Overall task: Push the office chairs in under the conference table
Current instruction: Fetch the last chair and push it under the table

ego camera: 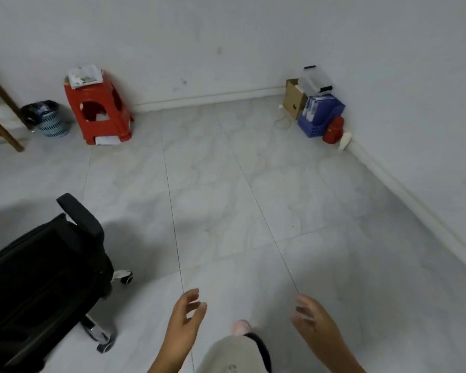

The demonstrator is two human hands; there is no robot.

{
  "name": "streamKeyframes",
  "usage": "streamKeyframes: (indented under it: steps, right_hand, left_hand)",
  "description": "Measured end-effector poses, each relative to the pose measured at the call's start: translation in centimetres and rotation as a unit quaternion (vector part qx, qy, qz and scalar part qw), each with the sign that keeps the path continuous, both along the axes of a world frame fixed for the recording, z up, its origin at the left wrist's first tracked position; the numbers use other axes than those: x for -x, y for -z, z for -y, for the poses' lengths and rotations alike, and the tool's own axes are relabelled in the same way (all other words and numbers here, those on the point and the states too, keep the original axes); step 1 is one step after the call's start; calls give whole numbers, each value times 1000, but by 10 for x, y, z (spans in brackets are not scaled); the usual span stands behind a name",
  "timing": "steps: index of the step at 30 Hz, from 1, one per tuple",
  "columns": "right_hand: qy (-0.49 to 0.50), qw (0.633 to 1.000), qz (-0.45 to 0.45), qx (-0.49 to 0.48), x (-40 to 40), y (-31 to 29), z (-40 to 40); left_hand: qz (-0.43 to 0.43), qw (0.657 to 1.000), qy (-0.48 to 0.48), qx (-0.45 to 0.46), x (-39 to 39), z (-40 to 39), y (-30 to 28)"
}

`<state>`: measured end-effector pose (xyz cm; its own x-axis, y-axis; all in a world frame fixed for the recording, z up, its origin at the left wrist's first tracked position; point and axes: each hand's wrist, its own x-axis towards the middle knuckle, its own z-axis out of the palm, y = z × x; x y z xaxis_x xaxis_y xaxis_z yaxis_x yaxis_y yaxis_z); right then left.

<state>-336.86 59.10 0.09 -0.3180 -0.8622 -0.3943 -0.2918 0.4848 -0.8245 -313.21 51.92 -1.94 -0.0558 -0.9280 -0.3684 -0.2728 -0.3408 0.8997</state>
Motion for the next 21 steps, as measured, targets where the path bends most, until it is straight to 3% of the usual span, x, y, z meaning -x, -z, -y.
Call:
streamKeyframes:
  steps: [7,12,16,21]
  right_hand:
    - [-137,989,-8,53,13,-26,161]
    - [-278,960,-10,8,-6,-4,229]
    - [-418,909,5,-2,-45,-3,292]
    - [-585,806,-20,93,-144,-24,361]
  left_hand:
    - [-19,998,-25,57,41,117,-39]
    - [-11,987,-158,25,23,128,-26]
    - [3,945,-326,6,-2,123,-27]
    - [42,855,-516,26,-37,112,-41]
